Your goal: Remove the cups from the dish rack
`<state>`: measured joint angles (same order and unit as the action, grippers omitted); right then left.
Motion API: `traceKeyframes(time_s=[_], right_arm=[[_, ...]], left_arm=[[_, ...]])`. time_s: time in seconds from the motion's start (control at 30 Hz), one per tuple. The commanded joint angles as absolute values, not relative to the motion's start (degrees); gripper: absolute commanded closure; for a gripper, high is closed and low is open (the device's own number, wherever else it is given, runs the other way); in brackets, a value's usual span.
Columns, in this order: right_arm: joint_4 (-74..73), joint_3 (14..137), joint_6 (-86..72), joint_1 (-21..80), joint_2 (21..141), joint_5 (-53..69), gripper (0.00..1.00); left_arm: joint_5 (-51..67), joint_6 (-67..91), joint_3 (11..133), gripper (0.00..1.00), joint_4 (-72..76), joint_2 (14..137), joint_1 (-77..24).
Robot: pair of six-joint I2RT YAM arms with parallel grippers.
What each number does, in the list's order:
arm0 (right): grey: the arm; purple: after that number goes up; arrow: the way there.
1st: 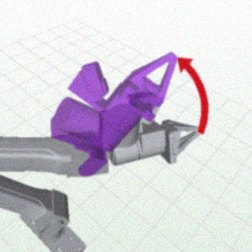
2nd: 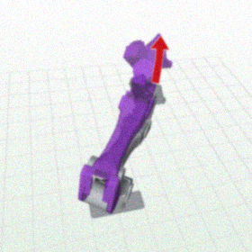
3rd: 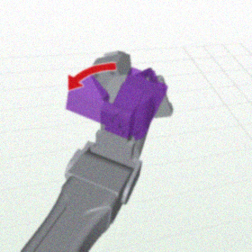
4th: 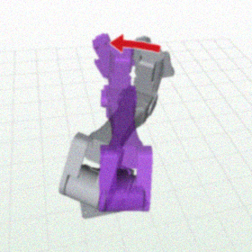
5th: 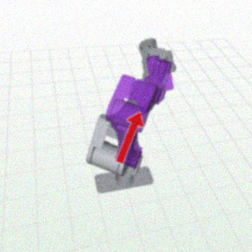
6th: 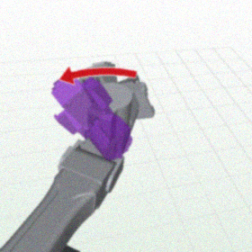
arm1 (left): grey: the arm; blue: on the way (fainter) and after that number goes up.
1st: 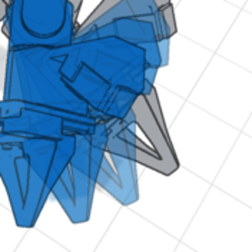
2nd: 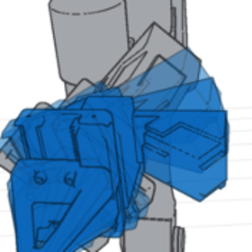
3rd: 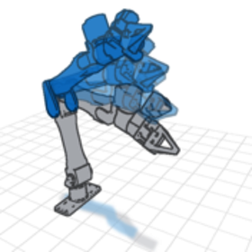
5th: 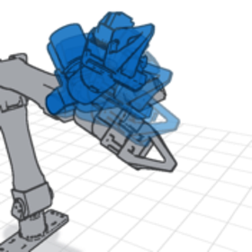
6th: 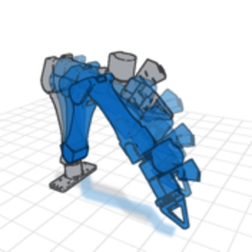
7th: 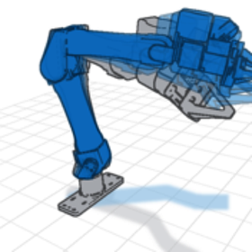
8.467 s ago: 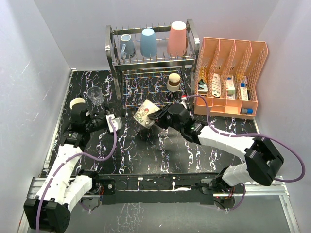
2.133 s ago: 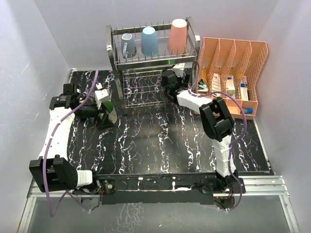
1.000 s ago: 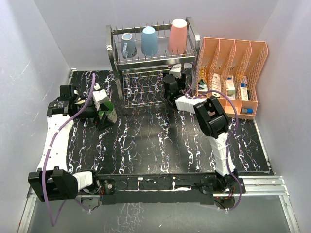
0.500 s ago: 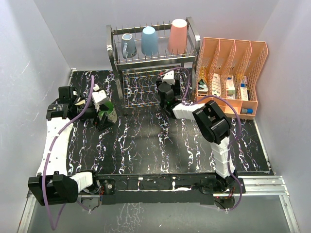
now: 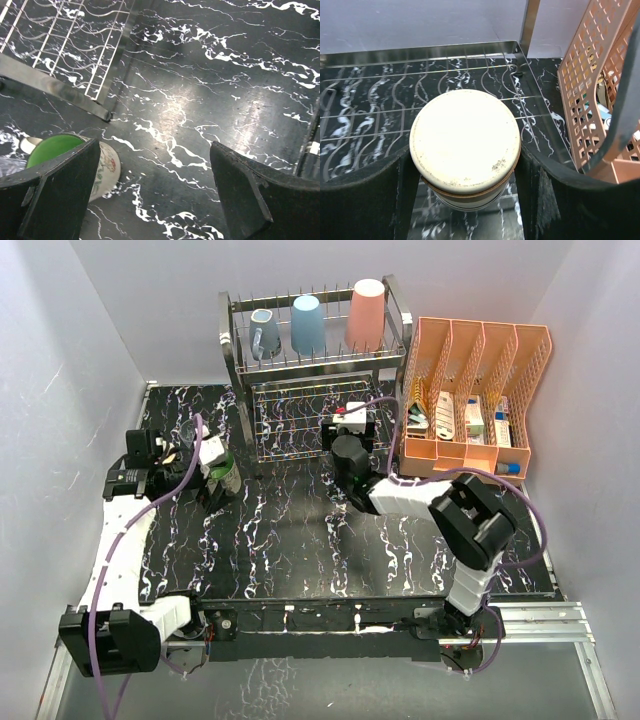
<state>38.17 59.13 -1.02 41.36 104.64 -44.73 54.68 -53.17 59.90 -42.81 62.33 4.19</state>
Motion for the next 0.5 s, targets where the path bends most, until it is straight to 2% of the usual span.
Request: traceKeyframes(time_s=[0.0,0.23,0.37,0.47], right_arm=[[41.6,55.2,-6.6,45.7,96.4,-48.2,0.79],[30.9,49.4,-24.3,54.8,87.6,-49.8,0.80],[19.0,49.8,-41.1,56.8,83.2,-44.0,0.80],[15.9,49.9,-51.7,57.0,81.0,-36.6,0.80]], left_arm=[[54.9,-56.3,57.8,0.11,-37.3,59.7,2.4],[53.0,-61.3,51.3,0.10,-30.2,54.5,-1.1],[51.5,-63.1,47.0,0.10,-24.9,51.6,-3.9],[50.1,-64.0,43.8,0.10,-20.4,49.7,-6.8]])
